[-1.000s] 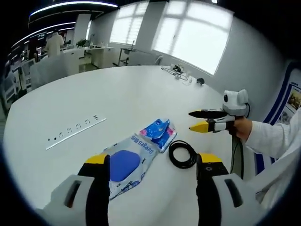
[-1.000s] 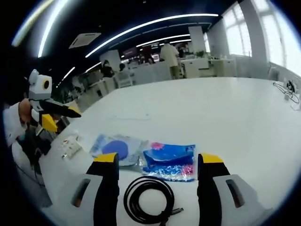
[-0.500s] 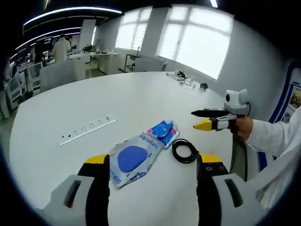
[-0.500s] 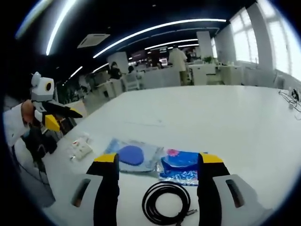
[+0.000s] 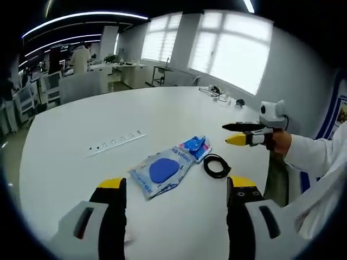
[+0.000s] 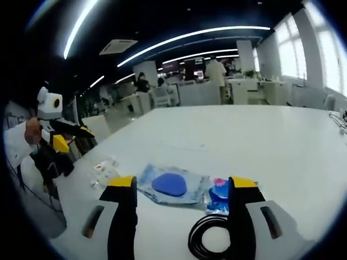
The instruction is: Arrange the tabletop items into an orderly group along one side of the table until the central work area is clear of visible clutter.
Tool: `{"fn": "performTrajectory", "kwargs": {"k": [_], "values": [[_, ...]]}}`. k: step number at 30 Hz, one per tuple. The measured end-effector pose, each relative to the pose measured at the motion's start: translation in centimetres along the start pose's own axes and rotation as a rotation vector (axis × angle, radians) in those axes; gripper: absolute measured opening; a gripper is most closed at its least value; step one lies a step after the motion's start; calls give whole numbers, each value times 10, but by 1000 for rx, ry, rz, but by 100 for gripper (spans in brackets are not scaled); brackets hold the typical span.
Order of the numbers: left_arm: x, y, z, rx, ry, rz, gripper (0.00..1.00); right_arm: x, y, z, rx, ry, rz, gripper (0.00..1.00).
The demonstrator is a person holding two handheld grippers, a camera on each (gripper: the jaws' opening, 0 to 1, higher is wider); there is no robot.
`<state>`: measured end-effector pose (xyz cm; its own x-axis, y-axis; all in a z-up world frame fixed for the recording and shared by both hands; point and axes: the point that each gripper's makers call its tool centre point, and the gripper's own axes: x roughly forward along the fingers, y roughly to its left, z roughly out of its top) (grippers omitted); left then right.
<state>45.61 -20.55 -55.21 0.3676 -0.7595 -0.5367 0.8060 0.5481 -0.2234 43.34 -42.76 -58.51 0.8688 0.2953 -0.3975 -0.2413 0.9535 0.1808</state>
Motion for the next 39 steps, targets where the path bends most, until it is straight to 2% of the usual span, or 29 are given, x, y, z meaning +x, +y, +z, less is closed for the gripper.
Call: {"fn": "performTrajectory", "kwargs": {"k": [11, 23, 32, 39], "values": [[-53, 19, -20, -8, -11, 43, 77, 4, 46, 7, -33, -6, 48, 68], [-107, 33, -42, -26, -37, 82, 77, 0, 94, 7, -78, 9, 91, 68], [-144, 45, -61, -43, -51, 114, 77, -1, 137, 1, -111, 29, 151, 68], [-161, 51, -76, -63, -55, 127, 77, 6, 167, -3, -132, 49, 202, 68]]}}
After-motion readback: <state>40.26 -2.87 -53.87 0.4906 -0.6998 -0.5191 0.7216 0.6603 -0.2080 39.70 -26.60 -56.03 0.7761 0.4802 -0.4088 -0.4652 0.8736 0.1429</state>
